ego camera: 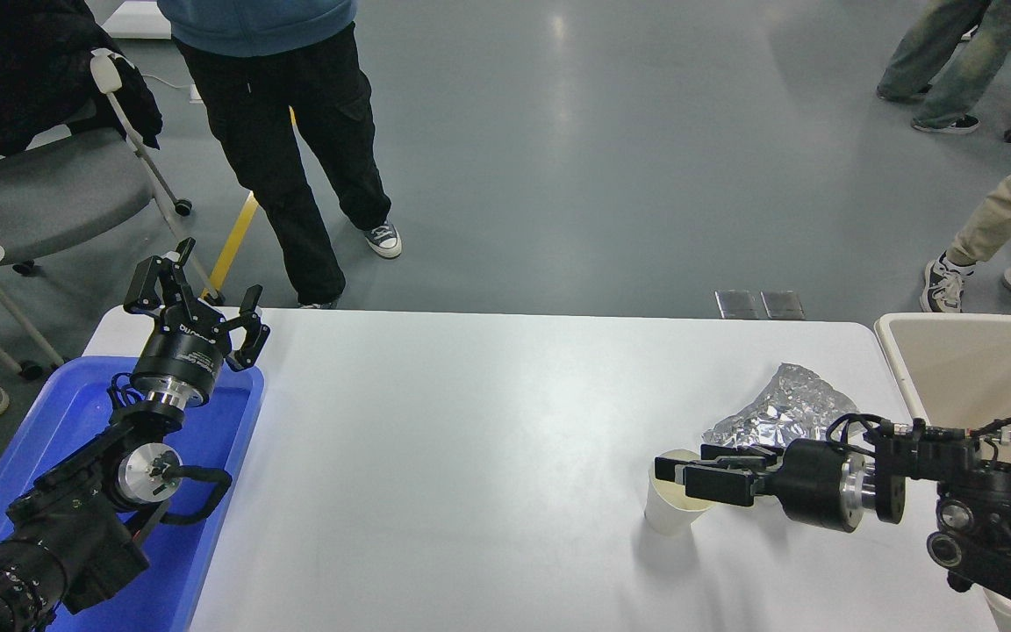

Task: Dispose of the paper cup in the dustbin

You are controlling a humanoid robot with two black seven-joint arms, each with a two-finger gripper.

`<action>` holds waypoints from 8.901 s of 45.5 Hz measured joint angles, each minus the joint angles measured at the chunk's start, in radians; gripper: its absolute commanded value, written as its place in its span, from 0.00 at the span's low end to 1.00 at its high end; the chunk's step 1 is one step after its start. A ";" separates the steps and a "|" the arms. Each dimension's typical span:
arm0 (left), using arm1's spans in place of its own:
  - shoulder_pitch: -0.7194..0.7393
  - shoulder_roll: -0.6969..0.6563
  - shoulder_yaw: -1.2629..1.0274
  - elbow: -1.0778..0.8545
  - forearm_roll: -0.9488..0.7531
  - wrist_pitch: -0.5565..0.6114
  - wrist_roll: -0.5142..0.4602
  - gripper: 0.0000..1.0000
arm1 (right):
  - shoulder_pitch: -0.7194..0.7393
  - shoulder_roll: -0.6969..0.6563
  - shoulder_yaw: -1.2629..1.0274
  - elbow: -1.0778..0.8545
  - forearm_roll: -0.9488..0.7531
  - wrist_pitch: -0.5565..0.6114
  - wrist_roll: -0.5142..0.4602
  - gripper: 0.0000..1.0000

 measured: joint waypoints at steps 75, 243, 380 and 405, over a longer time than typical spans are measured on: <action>0.000 0.000 0.000 0.000 0.000 0.000 0.000 1.00 | -0.034 0.108 -0.009 -0.223 -0.066 -0.081 0.008 0.99; 0.000 0.000 0.000 0.000 0.000 0.000 0.000 1.00 | 0.190 -0.471 -0.083 -0.291 0.850 0.019 0.084 0.00; 0.000 0.001 0.000 0.002 0.000 0.002 0.000 1.00 | 0.058 0.104 0.364 -0.873 1.763 0.033 -0.526 1.00; 0.000 0.001 0.000 0.002 0.000 0.001 0.000 1.00 | 0.070 0.219 0.423 -0.518 1.657 0.171 -0.503 1.00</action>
